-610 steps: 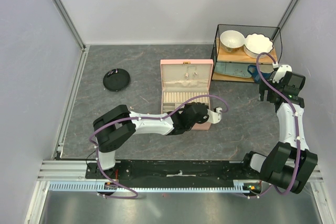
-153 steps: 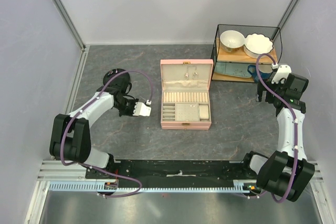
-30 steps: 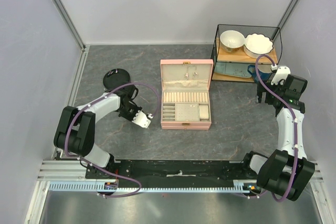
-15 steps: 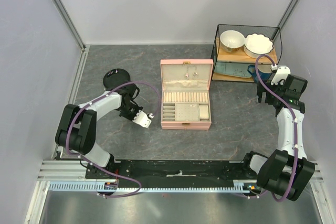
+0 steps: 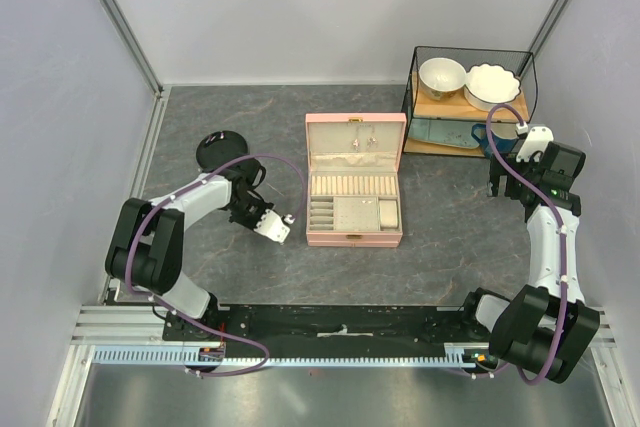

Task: Organize the mixed jewelry

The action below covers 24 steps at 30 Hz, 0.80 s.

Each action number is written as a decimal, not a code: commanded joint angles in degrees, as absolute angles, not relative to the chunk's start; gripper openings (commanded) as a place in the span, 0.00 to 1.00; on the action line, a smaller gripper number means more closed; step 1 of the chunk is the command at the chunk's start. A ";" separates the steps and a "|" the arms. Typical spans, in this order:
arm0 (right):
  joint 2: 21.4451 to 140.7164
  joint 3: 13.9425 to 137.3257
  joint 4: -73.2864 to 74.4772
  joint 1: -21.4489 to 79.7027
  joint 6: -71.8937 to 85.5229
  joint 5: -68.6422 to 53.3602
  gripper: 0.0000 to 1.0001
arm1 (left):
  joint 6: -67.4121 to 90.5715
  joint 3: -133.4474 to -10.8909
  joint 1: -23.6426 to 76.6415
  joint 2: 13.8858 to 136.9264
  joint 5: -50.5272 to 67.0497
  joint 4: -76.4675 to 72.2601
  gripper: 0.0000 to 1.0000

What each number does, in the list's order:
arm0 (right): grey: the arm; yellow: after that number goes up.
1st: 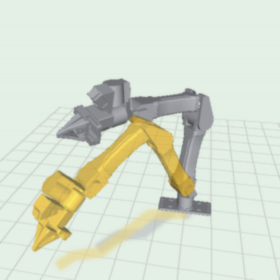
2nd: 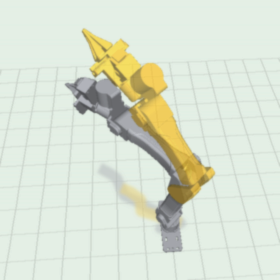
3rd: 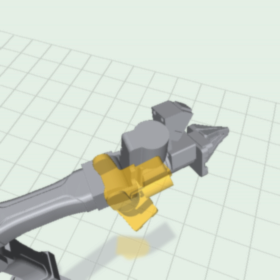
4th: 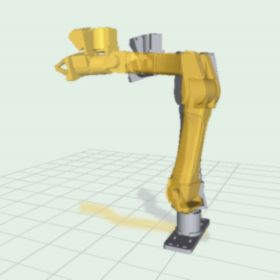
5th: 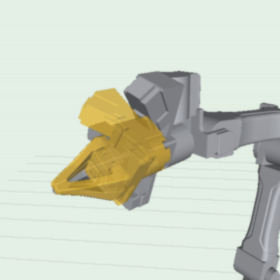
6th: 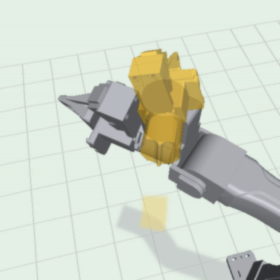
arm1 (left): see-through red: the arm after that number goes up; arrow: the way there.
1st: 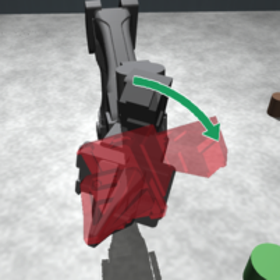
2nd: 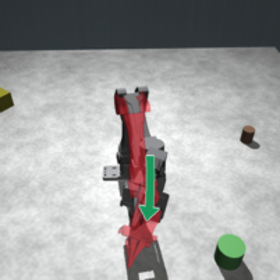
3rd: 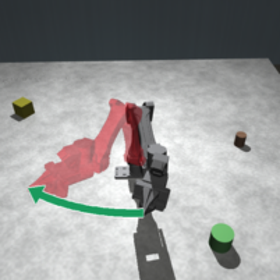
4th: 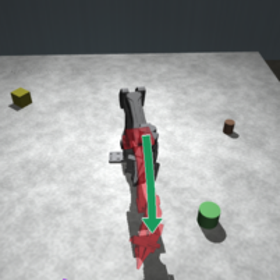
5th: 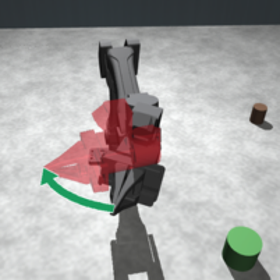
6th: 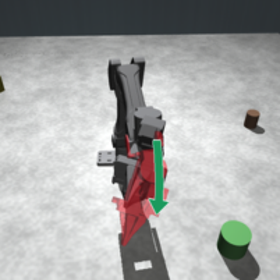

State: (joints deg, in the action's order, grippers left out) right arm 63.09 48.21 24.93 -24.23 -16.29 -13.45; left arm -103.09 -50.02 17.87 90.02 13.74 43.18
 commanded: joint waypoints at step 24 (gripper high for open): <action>62.32 47.81 23.64 -24.52 -16.52 -13.62 0.98 | -95.01 -52.47 18.46 90.97 19.16 37.53 0.20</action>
